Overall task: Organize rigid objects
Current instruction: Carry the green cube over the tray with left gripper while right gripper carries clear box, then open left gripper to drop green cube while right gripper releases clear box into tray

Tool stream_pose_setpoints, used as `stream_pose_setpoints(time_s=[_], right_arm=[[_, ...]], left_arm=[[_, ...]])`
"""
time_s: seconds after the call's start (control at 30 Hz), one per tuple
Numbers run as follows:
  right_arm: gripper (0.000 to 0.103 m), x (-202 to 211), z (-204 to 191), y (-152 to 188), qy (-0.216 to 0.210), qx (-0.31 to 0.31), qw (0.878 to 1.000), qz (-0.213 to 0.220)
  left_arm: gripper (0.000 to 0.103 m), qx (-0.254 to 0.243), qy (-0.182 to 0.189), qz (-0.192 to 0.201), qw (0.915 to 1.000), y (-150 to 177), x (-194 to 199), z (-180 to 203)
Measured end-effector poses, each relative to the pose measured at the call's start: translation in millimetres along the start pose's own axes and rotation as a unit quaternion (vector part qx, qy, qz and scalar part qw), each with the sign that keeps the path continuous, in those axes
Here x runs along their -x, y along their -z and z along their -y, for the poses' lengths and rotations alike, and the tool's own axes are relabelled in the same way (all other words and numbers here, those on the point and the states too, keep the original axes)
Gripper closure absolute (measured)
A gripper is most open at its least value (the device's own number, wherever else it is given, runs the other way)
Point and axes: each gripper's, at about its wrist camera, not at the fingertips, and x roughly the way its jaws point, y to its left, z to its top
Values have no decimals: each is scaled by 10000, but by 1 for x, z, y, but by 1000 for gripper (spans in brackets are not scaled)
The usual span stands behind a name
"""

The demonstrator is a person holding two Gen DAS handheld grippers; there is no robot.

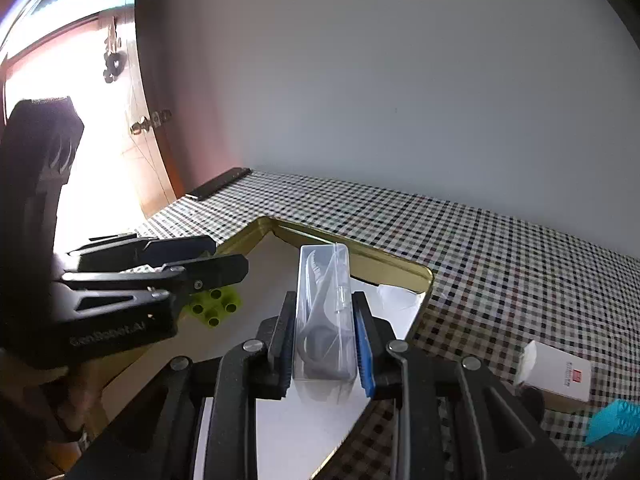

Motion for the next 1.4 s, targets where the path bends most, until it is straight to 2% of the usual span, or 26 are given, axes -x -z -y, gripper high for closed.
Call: stream_pose_setpoints(time_s=[0.5, 0.57, 0.63, 0.77, 0.8, 0.83, 0.87, 0.93, 1.03, 1.23, 1.4], right_arm=[[75, -28, -12, -9, 209, 110, 9996, -173], [74, -30, -12, -9, 220, 87, 9996, -161], [74, -33, -11, -11, 250, 28, 9996, -128], [73, -30, -7, -12, 221, -67, 9997, -24], [71, -28, -6, -12, 225, -93, 9997, 9], [61, -26, -6, -12, 235, -116, 9996, 42], [49, -24, -6, -12, 244, -134, 9996, 90], [43, -18, -6, -12, 231, -151, 9994, 199], [43, -12, -8, -10, 186, -142, 9994, 262], [35, 3, -12, 0, 225, -38, 9990, 374], [35, 16, -8, 11, 275, -44, 9987, 437]], left_arm=[[64, 82, -407, -371, 9984, -11, -38, -12], [60, 30, -423, -418, 9982, -12, -42, -11], [43, 42, -483, -414, 9980, -12, -43, -10], [29, 149, -472, -308, 9983, -10, -39, -12], [20, 166, -499, -287, 9982, -10, -37, -13], [11, 187, -561, -229, 9980, -8, -34, -12], [8, 204, -589, -189, 9979, -8, -31, -12], [7, 233, -579, -27, 9980, -8, -22, -12], [2, 271, -606, 165, 9977, -6, -9, -11], [1, 346, -607, 565, 9960, 0, 20, -5], [1, 356, -494, 852, 9945, 9, 39, 12]])
